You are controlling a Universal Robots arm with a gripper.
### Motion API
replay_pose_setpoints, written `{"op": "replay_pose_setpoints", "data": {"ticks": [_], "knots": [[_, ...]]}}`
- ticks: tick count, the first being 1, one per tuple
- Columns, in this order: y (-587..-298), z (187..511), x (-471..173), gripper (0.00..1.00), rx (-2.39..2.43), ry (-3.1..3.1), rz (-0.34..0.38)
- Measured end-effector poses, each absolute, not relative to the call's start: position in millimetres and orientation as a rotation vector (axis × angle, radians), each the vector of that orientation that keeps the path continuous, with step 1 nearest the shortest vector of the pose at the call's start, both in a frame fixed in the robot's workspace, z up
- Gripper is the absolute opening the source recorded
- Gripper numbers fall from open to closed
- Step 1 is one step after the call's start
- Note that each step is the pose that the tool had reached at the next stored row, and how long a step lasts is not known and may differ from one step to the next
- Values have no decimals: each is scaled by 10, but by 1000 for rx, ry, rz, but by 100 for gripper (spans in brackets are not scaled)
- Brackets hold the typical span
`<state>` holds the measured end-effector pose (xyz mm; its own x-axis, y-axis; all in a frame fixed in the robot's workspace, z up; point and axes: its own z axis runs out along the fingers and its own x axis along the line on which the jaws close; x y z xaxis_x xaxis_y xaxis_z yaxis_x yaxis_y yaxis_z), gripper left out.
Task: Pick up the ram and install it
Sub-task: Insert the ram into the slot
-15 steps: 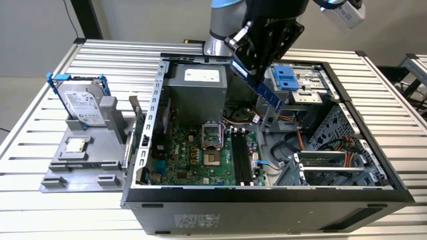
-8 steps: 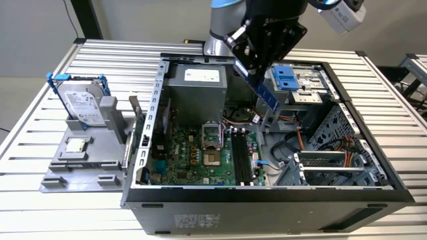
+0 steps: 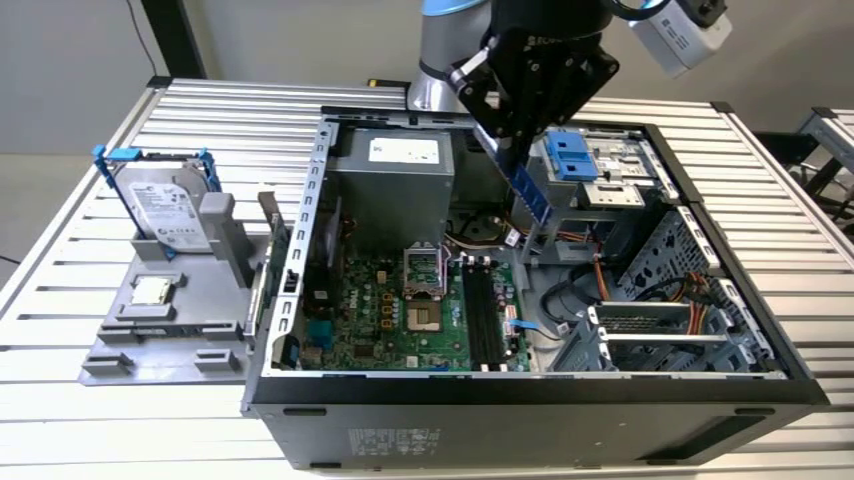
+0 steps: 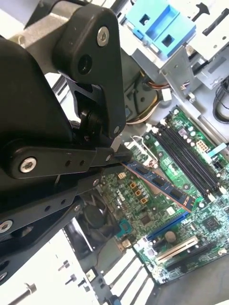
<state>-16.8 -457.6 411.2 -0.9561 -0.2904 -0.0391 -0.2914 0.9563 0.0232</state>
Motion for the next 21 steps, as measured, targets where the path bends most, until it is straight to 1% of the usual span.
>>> {"op": "replay_pose_setpoints", "data": {"ticks": [8, 21], "knots": [[-4576, 4112, -168, 0, -418, 3077, 44], [-4576, 4097, -168, 0, -123, 3102, 39]]}}
